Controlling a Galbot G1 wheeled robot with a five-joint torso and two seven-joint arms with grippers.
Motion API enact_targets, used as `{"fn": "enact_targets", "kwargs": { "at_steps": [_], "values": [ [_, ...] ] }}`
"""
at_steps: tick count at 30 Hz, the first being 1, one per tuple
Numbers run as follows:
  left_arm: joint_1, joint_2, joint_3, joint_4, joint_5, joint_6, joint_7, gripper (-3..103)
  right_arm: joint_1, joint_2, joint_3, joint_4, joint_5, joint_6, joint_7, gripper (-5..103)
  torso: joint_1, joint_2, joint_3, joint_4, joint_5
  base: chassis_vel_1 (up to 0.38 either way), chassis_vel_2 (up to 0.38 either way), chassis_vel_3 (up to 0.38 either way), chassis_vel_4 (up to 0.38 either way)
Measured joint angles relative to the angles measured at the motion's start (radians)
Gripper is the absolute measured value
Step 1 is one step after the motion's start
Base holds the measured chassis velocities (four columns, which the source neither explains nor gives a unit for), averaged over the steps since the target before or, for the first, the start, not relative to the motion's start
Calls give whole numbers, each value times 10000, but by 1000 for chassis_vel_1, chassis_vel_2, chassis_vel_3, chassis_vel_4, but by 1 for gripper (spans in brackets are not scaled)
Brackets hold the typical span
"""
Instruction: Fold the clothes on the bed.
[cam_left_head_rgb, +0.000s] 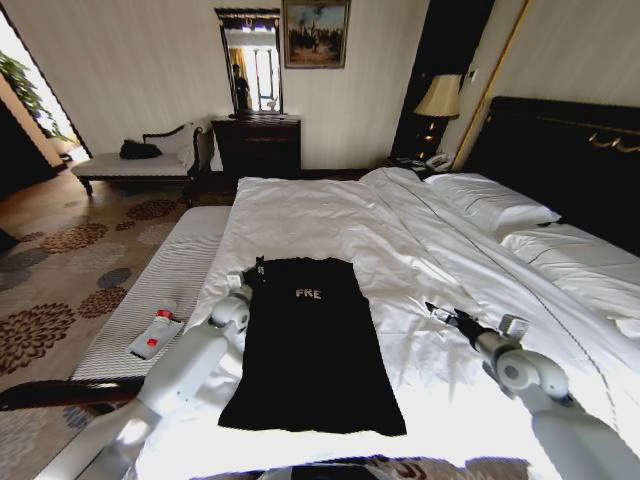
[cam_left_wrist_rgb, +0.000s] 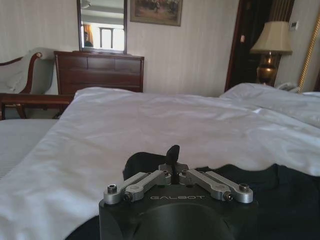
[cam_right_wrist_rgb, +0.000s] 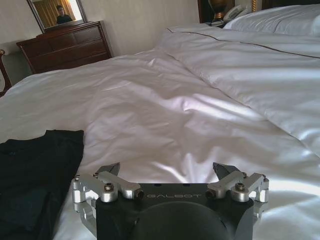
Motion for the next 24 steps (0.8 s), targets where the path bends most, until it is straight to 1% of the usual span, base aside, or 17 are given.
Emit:
{"fn": "enact_targets", "kwargs": {
  "at_steps": [2, 3, 6, 7, 10, 19, 24],
  "values": [
    [-183, -155, 343, 202, 64, 69, -65, 2, -63, 3, 84, 0, 2, 25, -37, 100, 0, 0, 0, -1, 0, 0, 0, 0, 0],
    [-183, -155, 343, 202, 64, 69, -65, 2, -63, 3, 84, 0, 2, 25, -37, 100, 0, 0, 0, -1, 0, 0, 0, 0, 0],
    [-398, -345, 833, 472, 88, 141, -132, 2, -122, 3, 186, 6, 13, 50, -63, 100, 0, 0, 0, -2, 0, 0, 0, 0, 0],
    [-398, -345, 833, 472, 88, 141, -132, 2, -122, 3, 186, 6, 13, 50, -63, 100, 0, 0, 0, -2, 0, 0, 0, 0, 0],
    [-486, -481, 1251, 633, 130, 167, -177, 2, -189, 5, 279, 6, 23, 90, -108, 100, 0, 0, 0, 0, 0, 0, 0, 0, 0],
    [-470, -679, 1739, 926, 308, 172, -185, 2, -184, 9, 290, -41, 34, 118, -131, 100, 0, 0, 0, 0, 0, 0, 0, 0, 0],
    [-374, -815, 1823, 1226, 476, 162, -168, 2, -169, -6, 279, -51, 47, 121, -131, 100, -1, 0, 0, 1, 0, 0, 0, 0, 0]
  ]
}}
